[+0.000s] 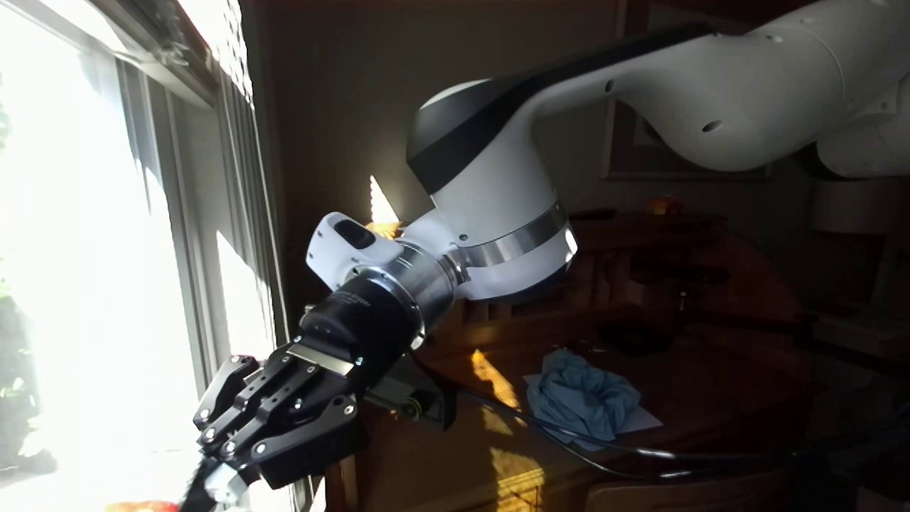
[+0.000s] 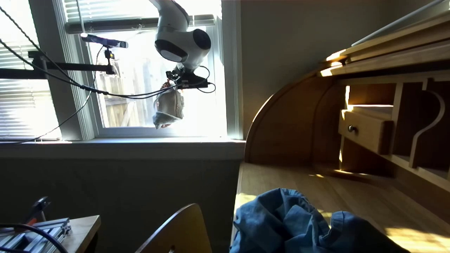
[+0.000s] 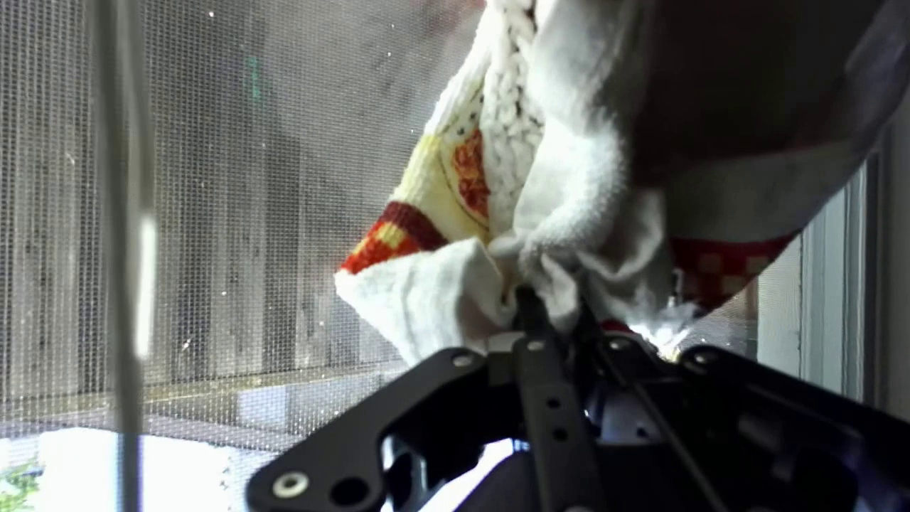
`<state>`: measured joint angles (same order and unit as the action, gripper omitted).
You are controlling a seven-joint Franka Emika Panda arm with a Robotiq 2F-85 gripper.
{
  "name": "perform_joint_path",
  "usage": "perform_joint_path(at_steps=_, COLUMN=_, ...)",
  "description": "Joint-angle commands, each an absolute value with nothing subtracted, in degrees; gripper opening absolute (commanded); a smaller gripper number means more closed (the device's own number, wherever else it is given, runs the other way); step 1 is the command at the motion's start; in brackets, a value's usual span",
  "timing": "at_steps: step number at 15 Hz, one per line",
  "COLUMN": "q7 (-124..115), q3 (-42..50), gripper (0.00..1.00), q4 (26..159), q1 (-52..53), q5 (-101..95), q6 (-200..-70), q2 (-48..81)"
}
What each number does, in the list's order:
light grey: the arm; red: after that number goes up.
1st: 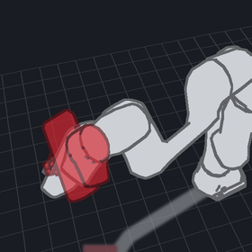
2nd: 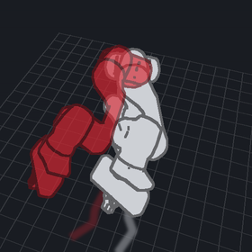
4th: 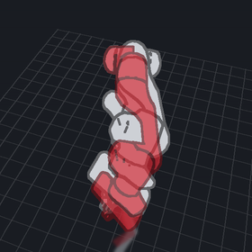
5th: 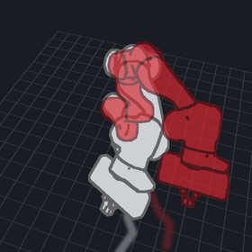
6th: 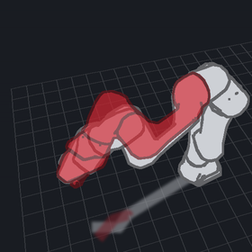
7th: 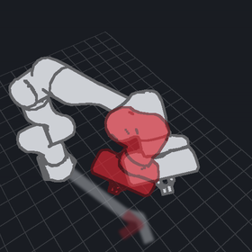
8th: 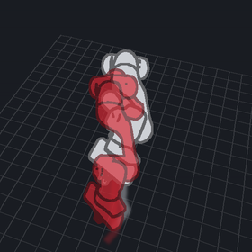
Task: Use the white and red towel to wipe the window.
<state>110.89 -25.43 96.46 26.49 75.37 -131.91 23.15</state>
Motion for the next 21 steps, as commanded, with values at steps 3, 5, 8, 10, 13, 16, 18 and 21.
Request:
perform_joint_path(at_steps=3, q7=110.2, q3=-24.1, gripper=0.03, q4=96.3, q1=27.1, q5=79.6, q6=-139.9, q2=21.9)
perform_joint_path(at_steps=5, q7=109.6, q3=-24.0, gripper=0.03, q4=96.4, q1=27.4, q5=80.1, q6=-144.4, q2=21.6)
perform_joint_path(at_steps=8, q7=108.9, q3=-24.0, gripper=0.03, q4=97.0, q1=28.1, q5=80.0, q6=-151.3, q2=21.0)
perform_joint_path(at_steps=10, q7=109.1, q3=-24.5, gripper=0.03, q4=98.1, q1=28.3, q5=80.3, q6=-156.5, q2=20.1)
perform_joint_path(at_steps=13, q7=108.5, q3=-24.3, gripper=0.02, q4=99.4, q1=29.8, q5=78.6, q6=-165.7, q2=19.0)
perform_joint_path(at_steps=16, q7=107.9, q3=-24.7, gripper=0.03, q4=99.2, q1=29.9, q5=77.8, q6=-166.7, q2=19.5)
perform_joint_path(at_steps=18, q7=109.7, q3=-25.7, gripper=0.02, q4=97.8, q1=28.9, q5=78.4, q6=-160.9, q2=20.8)
perform_joint_path(at_steps=21, q7=108.5, q3=-26.1, gripper=0.02, q4=96.6, q1=28.4, q5=77.1, q6=-150.3, q2=22.8)
